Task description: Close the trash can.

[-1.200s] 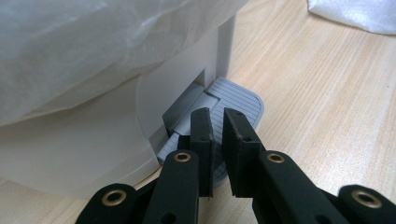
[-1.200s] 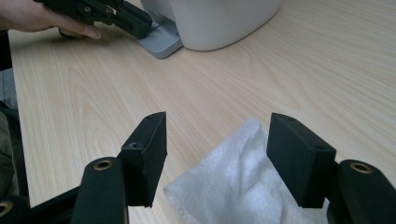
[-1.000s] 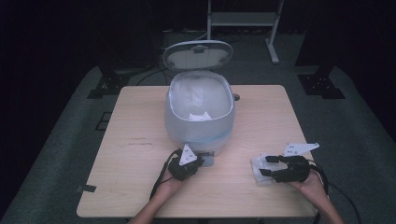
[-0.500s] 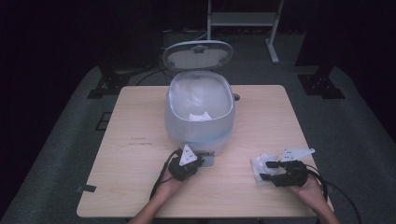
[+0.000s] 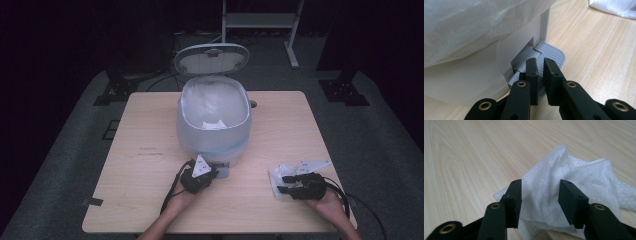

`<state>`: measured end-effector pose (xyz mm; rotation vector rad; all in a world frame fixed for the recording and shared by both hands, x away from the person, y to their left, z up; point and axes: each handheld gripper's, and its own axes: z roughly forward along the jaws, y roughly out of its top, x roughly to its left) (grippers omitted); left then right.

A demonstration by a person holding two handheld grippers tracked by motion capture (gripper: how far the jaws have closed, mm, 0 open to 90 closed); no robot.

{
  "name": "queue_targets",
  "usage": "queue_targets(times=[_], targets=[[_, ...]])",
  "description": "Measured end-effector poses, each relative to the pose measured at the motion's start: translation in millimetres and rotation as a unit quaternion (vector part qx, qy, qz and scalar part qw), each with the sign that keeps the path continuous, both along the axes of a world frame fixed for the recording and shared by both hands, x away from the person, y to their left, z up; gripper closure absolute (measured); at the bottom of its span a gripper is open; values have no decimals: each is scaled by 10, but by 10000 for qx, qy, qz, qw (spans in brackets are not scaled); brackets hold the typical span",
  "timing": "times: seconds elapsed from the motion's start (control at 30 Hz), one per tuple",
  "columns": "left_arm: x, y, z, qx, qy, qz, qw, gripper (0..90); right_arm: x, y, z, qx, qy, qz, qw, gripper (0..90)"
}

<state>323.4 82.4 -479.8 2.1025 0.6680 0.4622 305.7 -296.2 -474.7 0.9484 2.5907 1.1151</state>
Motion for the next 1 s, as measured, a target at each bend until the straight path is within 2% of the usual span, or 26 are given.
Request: queue_targets(times=[0.17, 0.4, 0.63, 0.93, 1.0], targets=[[0, 0, 0, -3, -1, -2, 10000, 825, -10, 10, -1, -136, -152, -54, 9998, 625], [-2, -4, -3, -28, -2, 3, 10000, 824, -1, 25, 15, -289, -192, -148, 9993, 722], [-2, -3, -3, -26, -5, 0, 10000, 824, 13, 25, 12, -247, -160, -233, 9993, 799], [-4, -4, -1, -11, -8, 3, 10000, 824, 35, 62, 54, -180, -7, -142, 9997, 851], [-2, -3, -3, -28, -4, -1, 10000, 824, 37, 69, 89, -74, 10, -118, 9999, 856]])
